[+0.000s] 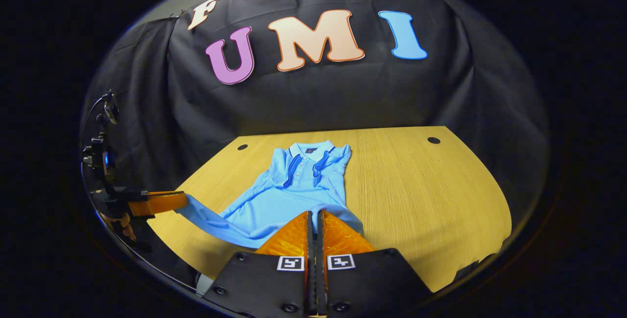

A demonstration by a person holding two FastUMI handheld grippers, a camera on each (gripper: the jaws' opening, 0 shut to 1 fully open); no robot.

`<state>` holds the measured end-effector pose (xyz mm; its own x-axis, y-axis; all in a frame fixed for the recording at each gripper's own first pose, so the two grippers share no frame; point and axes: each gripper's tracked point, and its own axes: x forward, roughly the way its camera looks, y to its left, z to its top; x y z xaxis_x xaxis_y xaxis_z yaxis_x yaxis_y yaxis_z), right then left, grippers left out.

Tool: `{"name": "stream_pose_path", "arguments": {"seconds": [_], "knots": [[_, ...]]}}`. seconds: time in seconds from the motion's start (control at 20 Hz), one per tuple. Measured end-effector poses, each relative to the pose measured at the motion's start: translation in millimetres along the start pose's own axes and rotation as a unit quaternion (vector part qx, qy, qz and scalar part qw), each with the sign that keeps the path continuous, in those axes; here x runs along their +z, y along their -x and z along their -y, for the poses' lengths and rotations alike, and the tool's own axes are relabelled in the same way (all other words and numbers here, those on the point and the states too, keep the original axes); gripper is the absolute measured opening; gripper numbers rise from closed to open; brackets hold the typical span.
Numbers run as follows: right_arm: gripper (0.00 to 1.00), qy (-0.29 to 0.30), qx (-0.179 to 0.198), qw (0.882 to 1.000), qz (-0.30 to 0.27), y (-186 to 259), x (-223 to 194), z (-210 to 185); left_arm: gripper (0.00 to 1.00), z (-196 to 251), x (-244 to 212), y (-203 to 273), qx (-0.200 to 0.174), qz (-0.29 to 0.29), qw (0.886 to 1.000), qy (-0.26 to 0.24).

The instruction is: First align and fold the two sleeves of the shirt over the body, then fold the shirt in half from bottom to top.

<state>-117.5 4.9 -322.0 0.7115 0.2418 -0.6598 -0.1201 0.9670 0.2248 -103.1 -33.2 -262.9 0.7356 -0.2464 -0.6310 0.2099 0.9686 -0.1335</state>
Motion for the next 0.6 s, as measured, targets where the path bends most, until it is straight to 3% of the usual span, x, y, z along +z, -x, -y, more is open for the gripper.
{"name": "stream_pose_path", "arguments": {"seconds": [0.4, 0.6], "knots": [[0.03, -0.006, 0.014, 1.000, 0.026, -79.7, 75.9, 22.8, 0.00, -12.7, 85.8, -79.5, 0.006, 0.030, 0.999, 0.031], [0.02, -0.002, 0.017, 0.999, 0.034, -122.4, 102.2, 32.4, 0.00, -16.3, 117.9, -122.1, 0.009, 0.036, 0.999, 0.016]]}}
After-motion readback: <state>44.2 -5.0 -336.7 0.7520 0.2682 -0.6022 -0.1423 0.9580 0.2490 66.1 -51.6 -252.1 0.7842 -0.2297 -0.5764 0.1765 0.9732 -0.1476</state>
